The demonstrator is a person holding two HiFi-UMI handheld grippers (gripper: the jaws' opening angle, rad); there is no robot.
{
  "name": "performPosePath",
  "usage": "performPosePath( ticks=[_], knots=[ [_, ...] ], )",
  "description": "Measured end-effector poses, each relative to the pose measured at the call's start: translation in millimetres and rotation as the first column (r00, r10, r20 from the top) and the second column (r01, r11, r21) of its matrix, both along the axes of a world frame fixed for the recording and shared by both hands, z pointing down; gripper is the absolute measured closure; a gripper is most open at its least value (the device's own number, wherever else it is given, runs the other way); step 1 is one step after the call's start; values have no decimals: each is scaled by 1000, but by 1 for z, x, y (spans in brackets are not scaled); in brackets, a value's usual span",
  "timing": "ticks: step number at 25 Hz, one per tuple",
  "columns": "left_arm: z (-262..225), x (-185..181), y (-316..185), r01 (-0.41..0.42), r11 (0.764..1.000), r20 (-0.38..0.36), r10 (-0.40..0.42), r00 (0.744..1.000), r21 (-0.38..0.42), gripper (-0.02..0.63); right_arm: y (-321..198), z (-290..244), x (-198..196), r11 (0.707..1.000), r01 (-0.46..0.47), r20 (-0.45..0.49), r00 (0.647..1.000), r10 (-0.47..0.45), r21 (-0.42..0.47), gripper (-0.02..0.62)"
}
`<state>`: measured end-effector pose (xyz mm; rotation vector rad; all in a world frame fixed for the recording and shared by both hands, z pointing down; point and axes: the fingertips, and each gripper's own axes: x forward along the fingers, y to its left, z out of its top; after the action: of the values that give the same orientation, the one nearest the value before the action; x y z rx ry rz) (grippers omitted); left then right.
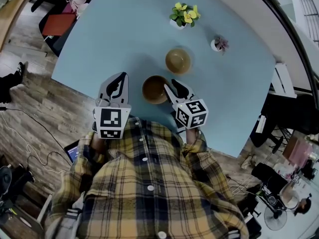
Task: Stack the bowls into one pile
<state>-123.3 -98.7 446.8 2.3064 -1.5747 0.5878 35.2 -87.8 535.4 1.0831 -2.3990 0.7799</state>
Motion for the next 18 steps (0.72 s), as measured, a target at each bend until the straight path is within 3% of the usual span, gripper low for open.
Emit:
performPosePath(
  ticks=[8,14,18],
  knots=[
    [1,3,-5,-11,1000,4,11,1000,-5,614,-12,-22,8,997,-58,95,994,53,50,457],
    [4,6,-12,-26,1000,4,26,1000,-18,614,-45,-43,45,970,-236,227,949,218,54,443],
    [7,9,-19,-40,999,2,40,999,-26,614,-66,-38,78,939,-344,242,913,329,20,434]
  ],
)
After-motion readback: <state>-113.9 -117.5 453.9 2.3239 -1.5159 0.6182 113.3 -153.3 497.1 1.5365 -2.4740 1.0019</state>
